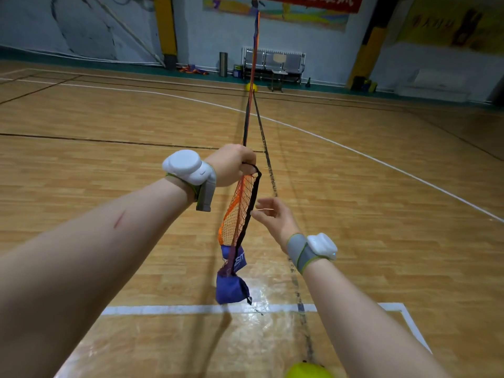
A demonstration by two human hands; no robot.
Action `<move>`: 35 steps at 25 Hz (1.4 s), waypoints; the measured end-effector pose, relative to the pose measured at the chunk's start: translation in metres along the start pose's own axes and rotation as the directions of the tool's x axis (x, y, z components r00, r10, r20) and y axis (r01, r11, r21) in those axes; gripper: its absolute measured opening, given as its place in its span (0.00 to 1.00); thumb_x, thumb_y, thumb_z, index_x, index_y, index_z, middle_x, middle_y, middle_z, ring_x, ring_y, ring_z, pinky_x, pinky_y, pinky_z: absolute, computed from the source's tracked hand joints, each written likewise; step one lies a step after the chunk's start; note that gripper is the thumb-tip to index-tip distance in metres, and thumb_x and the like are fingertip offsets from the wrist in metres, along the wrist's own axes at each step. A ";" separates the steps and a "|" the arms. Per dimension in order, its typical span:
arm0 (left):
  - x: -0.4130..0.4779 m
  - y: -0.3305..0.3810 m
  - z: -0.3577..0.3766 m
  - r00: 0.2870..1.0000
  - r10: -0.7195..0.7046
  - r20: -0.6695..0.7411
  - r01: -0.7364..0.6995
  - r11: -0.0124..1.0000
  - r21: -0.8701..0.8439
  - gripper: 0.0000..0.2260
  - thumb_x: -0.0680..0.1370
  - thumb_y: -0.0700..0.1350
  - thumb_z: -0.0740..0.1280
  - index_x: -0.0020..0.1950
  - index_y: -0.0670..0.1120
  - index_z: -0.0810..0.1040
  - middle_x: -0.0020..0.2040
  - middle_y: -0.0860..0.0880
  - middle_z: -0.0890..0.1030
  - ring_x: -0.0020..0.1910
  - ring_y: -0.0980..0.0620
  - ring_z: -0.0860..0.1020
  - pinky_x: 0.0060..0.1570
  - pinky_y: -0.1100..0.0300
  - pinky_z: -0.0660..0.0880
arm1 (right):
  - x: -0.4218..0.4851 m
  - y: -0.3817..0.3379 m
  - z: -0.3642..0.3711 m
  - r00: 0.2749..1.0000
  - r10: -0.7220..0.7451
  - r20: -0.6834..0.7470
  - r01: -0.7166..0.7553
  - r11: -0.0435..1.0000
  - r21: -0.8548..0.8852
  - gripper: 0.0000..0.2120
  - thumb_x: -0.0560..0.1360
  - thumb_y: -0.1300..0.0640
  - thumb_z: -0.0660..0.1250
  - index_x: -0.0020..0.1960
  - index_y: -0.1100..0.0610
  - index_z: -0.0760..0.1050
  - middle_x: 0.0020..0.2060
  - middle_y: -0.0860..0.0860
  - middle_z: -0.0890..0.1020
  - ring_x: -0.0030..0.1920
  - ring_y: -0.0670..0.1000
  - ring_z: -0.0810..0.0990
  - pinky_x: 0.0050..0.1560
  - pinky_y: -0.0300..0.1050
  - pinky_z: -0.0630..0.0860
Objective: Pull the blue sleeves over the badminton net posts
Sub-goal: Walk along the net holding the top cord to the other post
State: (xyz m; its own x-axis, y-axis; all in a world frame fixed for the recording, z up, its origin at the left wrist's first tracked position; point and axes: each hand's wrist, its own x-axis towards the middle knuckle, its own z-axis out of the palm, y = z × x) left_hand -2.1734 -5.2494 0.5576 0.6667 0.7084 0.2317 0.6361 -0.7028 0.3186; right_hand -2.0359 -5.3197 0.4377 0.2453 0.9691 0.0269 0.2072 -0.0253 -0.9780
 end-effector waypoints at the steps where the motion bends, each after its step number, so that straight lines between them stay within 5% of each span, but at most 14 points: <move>1: -0.001 0.000 -0.001 1.000 0.001 0.006 -0.001 1.000 0.001 0.08 0.78 0.42 0.62 0.51 0.39 0.78 0.52 0.42 0.79 0.52 0.44 0.75 0.54 0.53 0.72 | 0.002 -0.003 0.005 1.000 0.000 0.008 0.000 1.000 -0.014 0.12 0.71 0.61 0.70 0.53 0.57 0.73 0.44 0.47 0.77 0.44 0.45 0.76 0.47 0.38 0.73; 4: -0.003 -0.004 -0.006 1.000 -0.005 0.002 0.005 1.000 -0.008 0.09 0.78 0.42 0.62 0.52 0.39 0.78 0.52 0.42 0.79 0.52 0.44 0.75 0.54 0.52 0.73 | 0.010 -0.005 0.018 1.000 0.000 -0.011 -0.001 0.996 -0.084 0.04 0.71 0.60 0.70 0.45 0.58 0.76 0.39 0.49 0.77 0.41 0.47 0.74 0.46 0.40 0.71; 10: -0.006 -0.025 -0.006 0.998 -0.065 0.015 0.066 0.998 -0.015 0.08 0.77 0.41 0.63 0.51 0.38 0.78 0.51 0.42 0.79 0.50 0.45 0.75 0.50 0.56 0.70 | -0.005 0.007 0.015 0.998 0.031 -0.052 -0.032 0.999 -0.024 0.10 0.75 0.65 0.64 0.36 0.56 0.71 0.31 0.53 0.76 0.35 0.51 0.74 0.44 0.45 0.72; 14: -0.005 -0.040 0.008 0.993 -0.099 0.056 0.100 0.995 -0.011 0.08 0.78 0.40 0.62 0.50 0.37 0.78 0.51 0.40 0.78 0.50 0.44 0.74 0.45 0.60 0.65 | -0.026 0.002 -0.001 0.992 0.003 -0.125 -0.007 1.000 -0.028 0.05 0.75 0.60 0.65 0.41 0.53 0.76 0.28 0.47 0.72 0.30 0.46 0.68 0.34 0.40 0.66; 18: -0.005 -0.035 0.032 0.991 -0.097 0.088 0.101 0.994 -0.032 0.09 0.78 0.38 0.61 0.55 0.38 0.78 0.55 0.41 0.78 0.55 0.43 0.75 0.49 0.60 0.66 | -0.053 -0.019 -0.019 0.994 -0.057 -0.088 0.051 0.996 -0.079 0.07 0.74 0.62 0.66 0.51 0.61 0.80 0.23 0.40 0.74 0.25 0.36 0.71 0.29 0.28 0.66; 24: -0.020 0.000 0.058 0.971 0.107 0.215 -0.098 0.994 -0.052 0.14 0.76 0.36 0.64 0.60 0.45 0.78 0.62 0.47 0.78 0.63 0.48 0.74 0.63 0.56 0.69 | -0.066 -0.031 -0.021 0.985 -0.170 -0.039 0.158 0.966 -0.202 0.09 0.72 0.64 0.68 0.51 0.65 0.80 0.32 0.41 0.74 0.31 0.31 0.74 0.36 0.25 0.68; 27: -0.034 0.017 0.066 0.941 0.211 0.264 -0.203 0.978 -0.057 0.14 0.75 0.36 0.64 0.60 0.45 0.77 0.62 0.47 0.78 0.61 0.48 0.75 0.62 0.55 0.71 | -0.069 -0.028 -0.024 0.981 -0.186 -0.057 0.169 0.960 -0.223 0.07 0.72 0.66 0.68 0.49 0.66 0.81 0.33 0.43 0.75 0.32 0.31 0.74 0.38 0.25 0.68; 33: -0.051 0.015 0.062 0.959 0.147 0.241 -0.133 0.988 -0.076 0.09 0.78 0.44 0.63 0.53 0.43 0.79 0.52 0.46 0.80 0.52 0.47 0.77 0.54 0.53 0.73 | -0.072 -0.017 -0.034 0.986 -0.163 -0.033 0.141 0.926 -0.350 0.06 0.72 0.64 0.68 0.48 0.59 0.80 0.39 0.44 0.73 0.37 0.40 0.72 0.41 0.29 0.69; 35: -0.054 0.023 0.059 0.967 0.124 0.221 -0.114 0.992 -0.058 0.10 0.78 0.44 0.62 0.52 0.40 0.79 0.50 0.45 0.80 0.51 0.46 0.76 0.53 0.53 0.72 | -0.073 -0.012 -0.034 0.989 -0.137 -0.054 0.110 0.933 -0.343 0.03 0.72 0.64 0.68 0.43 0.57 0.78 0.42 0.47 0.72 0.40 0.46 0.72 0.46 0.39 0.73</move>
State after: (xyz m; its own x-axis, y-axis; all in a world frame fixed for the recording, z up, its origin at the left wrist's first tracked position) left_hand -2.1717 -5.3081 0.4980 0.8096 0.5838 0.0607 0.5324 -0.7740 0.3427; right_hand -2.0234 -5.3982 0.4542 0.2659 0.9486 0.1714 0.5447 -0.0011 -0.8386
